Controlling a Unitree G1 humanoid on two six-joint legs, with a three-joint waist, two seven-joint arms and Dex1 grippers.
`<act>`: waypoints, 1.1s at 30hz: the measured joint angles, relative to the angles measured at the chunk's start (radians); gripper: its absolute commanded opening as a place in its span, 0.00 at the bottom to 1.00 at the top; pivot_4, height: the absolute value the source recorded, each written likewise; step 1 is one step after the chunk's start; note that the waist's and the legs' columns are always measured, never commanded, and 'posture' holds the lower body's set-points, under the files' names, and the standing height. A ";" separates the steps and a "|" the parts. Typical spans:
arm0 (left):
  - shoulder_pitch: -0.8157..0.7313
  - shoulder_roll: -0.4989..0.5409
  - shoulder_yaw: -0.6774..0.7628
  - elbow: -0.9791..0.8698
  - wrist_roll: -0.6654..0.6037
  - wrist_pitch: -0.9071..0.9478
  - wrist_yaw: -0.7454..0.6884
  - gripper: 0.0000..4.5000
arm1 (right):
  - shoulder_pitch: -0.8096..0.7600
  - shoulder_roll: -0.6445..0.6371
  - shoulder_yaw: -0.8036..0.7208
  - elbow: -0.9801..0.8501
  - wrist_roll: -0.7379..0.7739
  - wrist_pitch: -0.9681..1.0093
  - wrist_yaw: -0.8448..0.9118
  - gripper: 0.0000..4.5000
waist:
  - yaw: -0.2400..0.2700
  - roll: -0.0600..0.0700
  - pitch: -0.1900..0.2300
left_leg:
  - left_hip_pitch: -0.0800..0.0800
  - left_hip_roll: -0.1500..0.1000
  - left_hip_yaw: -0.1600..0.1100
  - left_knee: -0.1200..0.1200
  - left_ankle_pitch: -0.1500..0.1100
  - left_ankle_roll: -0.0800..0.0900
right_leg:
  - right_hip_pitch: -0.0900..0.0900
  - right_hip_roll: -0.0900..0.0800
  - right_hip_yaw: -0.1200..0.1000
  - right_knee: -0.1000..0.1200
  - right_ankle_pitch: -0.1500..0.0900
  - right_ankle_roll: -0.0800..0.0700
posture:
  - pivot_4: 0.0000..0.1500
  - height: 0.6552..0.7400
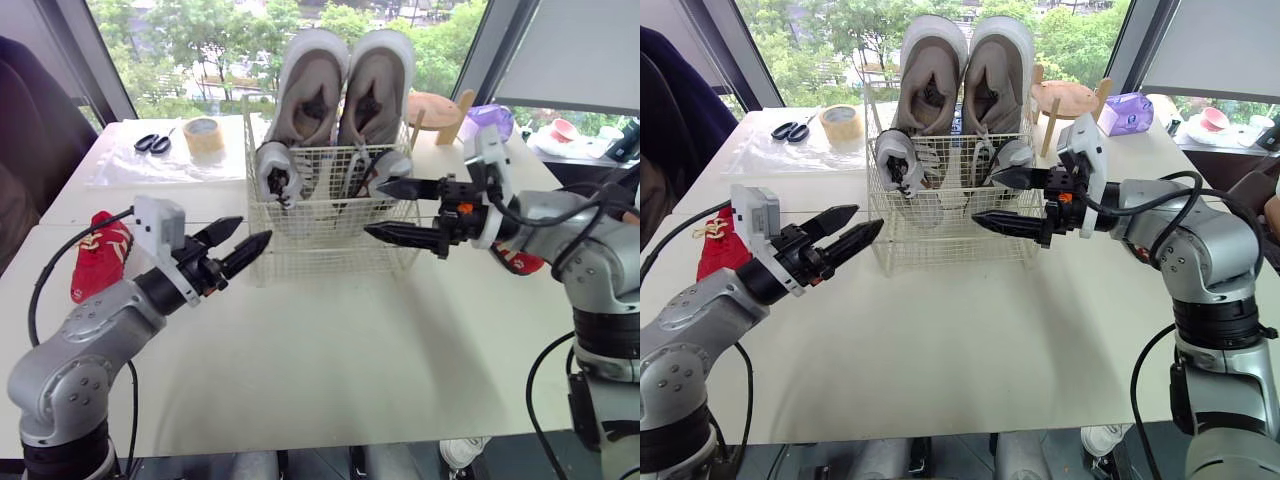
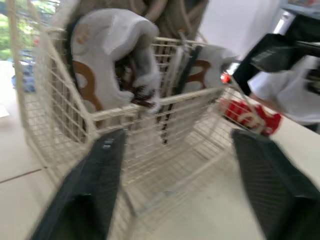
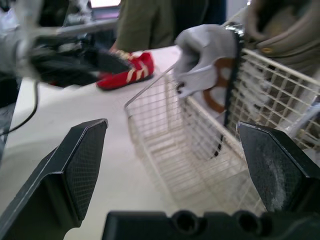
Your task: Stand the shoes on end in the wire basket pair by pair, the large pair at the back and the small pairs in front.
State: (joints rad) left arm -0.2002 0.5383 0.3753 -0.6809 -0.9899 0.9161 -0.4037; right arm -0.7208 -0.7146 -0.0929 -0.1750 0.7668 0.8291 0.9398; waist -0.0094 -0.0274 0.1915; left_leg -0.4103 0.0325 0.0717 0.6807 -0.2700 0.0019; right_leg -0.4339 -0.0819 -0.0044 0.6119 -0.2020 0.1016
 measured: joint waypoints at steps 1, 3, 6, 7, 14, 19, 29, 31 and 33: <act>0.001 0.021 0.000 0.000 -0.029 0.007 -0.011 0.99 | 0.006 -0.001 -0.024 0.002 0.019 0.016 -0.010 1.00 | 0.003 0.000 0.000 | 0.000 0.000 0.000 0.000 0.000 0.000 | 0.000 0.000 0.000 0.000 0.000 0.000 | 1.00 1.00; -0.003 0.045 -0.008 0.000 -0.075 0.014 -0.024 0.99 | 0.011 -0.010 -0.057 0.002 0.048 0.047 -0.018 1.00 | 0.003 0.000 0.000 | 0.000 0.000 0.000 0.000 0.000 0.000 | 0.000 -0.001 0.000 -0.001 0.000 0.000 | 1.00 1.00; -0.040 0.062 -0.039 0.013 -0.144 0.023 -0.033 0.99 | 0.021 -0.053 -0.080 -0.007 0.080 0.098 -0.018 1.00 | 0.002 0.000 0.000 | 0.000 0.000 0.000 0.000 0.000 0.000 | 0.000 -0.001 0.000 -0.001 0.000 0.000 | 1.00 1.00; -0.058 0.072 -0.057 0.013 -0.169 0.032 -0.038 0.99 | 0.033 -0.074 -0.086 -0.024 0.092 0.121 -0.020 1.00 | 0.002 0.000 0.000 | 0.000 0.000 0.000 0.000 0.000 0.000 | 0.000 -0.001 0.000 -0.001 0.000 -0.001 | 1.00 1.00; -0.117 0.097 -0.188 0.042 -0.237 0.042 -0.096 0.99 | 0.231 -0.199 -0.255 -0.124 0.039 0.148 -0.159 1.00 | 0.001 0.000 0.000 | 0.000 -0.001 0.002 0.000 0.000 0.000 | 0.000 -0.001 0.001 -0.002 -0.001 -0.002 | 1.00 1.00; -0.188 0.040 -0.322 0.114 -0.178 0.020 -0.168 0.99 | 0.292 -0.129 -0.426 -0.137 -0.064 0.055 -0.384 1.00 | 0.001 0.000 0.000 | 0.000 -0.001 0.002 0.000 0.000 0.000 | 0.000 0.001 0.002 -0.002 -0.001 -0.002 | 1.00 1.00; -0.142 -0.073 -0.403 0.123 -0.083 -0.051 -0.174 0.99 | 0.573 0.001 -0.538 0.009 -0.262 -0.197 -0.508 1.00 | 0.007 0.003 -0.001 | 0.001 -0.001 0.003 0.000 -0.001 0.002 | 0.001 0.001 0.004 -0.005 -0.001 -0.002 | 1.00 1.00; -0.108 -0.072 -0.404 0.106 -0.066 -0.057 -0.162 0.99 | 0.578 0.000 -0.510 0.064 -0.287 -0.246 -0.483 1.00 | -0.001 0.003 -0.001 | 0.001 -0.001 0.003 0.000 -0.002 0.003 | 0.001 0.001 0.004 -0.005 -0.001 -0.001 | 1.00 1.00; -0.080 -0.067 -0.410 0.097 -0.035 -0.064 -0.155 0.99 | 0.570 -0.001 -0.468 0.141 -0.329 -0.299 -0.476 1.00 | -0.005 0.004 -0.001 | 0.001 -0.001 0.003 0.000 -0.002 0.003 | 0.001 0.001 0.004 -0.005 -0.001 -0.001 | 1.00 1.00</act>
State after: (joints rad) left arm -0.2797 0.4714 -0.0348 -0.5840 -1.0250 0.8516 -0.5587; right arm -0.1509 -0.7152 -0.5605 -0.0343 0.4375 0.5296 0.4635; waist -0.0141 -0.0237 0.1904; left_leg -0.4092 0.0318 0.0750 0.6803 -0.2716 0.0048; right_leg -0.4326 -0.0806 -0.0006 0.6070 -0.2033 0.1001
